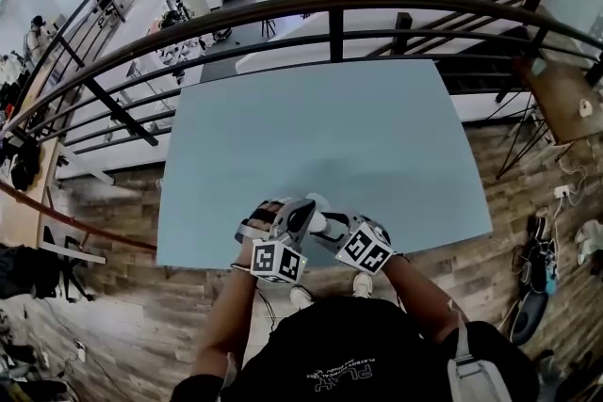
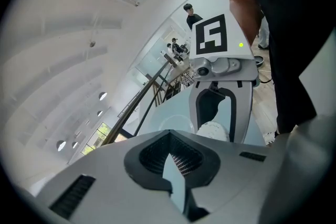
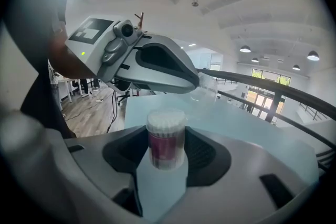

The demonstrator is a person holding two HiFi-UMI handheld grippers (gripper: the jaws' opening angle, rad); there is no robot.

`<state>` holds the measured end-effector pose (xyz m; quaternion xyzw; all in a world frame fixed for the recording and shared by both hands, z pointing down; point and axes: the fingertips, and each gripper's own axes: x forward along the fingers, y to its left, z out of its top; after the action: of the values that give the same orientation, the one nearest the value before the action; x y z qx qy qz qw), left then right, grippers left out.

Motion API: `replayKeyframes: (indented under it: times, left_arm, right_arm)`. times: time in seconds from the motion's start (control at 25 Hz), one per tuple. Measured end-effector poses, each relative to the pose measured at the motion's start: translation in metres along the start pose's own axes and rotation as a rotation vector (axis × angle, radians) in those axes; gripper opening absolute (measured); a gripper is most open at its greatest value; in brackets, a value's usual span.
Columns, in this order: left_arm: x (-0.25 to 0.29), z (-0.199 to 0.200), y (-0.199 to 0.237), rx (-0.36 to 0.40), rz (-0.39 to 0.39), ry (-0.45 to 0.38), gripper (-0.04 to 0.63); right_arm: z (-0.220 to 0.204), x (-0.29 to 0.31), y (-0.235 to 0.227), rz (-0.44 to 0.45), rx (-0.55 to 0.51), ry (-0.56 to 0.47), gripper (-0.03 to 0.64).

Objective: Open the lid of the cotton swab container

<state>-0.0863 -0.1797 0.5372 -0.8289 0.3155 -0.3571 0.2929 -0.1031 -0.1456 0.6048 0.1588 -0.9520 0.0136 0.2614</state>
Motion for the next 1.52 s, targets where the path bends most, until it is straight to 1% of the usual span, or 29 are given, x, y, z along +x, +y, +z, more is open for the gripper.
replayKeyframes:
  times: [0.24, 0.48, 0.76, 1.04, 1.28, 1.4, 1.52]
  left_arm:
    - [0.007, -0.003, -0.001, 0.000, -0.024, 0.019, 0.006]
    - [0.011, -0.008, -0.004, -0.004, -0.018, 0.048, 0.006]
    - [0.012, -0.016, -0.008, -0.033, -0.016, 0.071, 0.006]
    - [0.006, -0.013, 0.005, -0.164, 0.045, 0.035, 0.008]
    - [-0.008, -0.021, 0.015, -0.330, 0.100, -0.007, 0.008]
    - [-0.012, -0.021, 0.020, -0.404, 0.142, -0.021, 0.008]
    - [-0.016, -0.023, 0.025, -0.470, 0.188, -0.029, 0.008]
  right_arm:
    - [0.003, -0.002, 0.011, 0.021, -0.060, 0.007, 0.222]
    - [0.003, -0.001, 0.020, 0.033, -0.139, 0.027, 0.222]
    - [0.000, -0.003, 0.019, 0.029, -0.137, 0.027, 0.224]
    - [0.004, -0.007, -0.003, -0.044, -0.112, 0.024, 0.225]
    - [0.004, -0.011, -0.024, -0.132, -0.035, 0.002, 0.225]
    - [0.013, -0.018, -0.035, -0.186, -0.001, -0.036, 0.225]
    - [0.028, -0.028, -0.050, -0.271, 0.033, -0.096, 0.228]
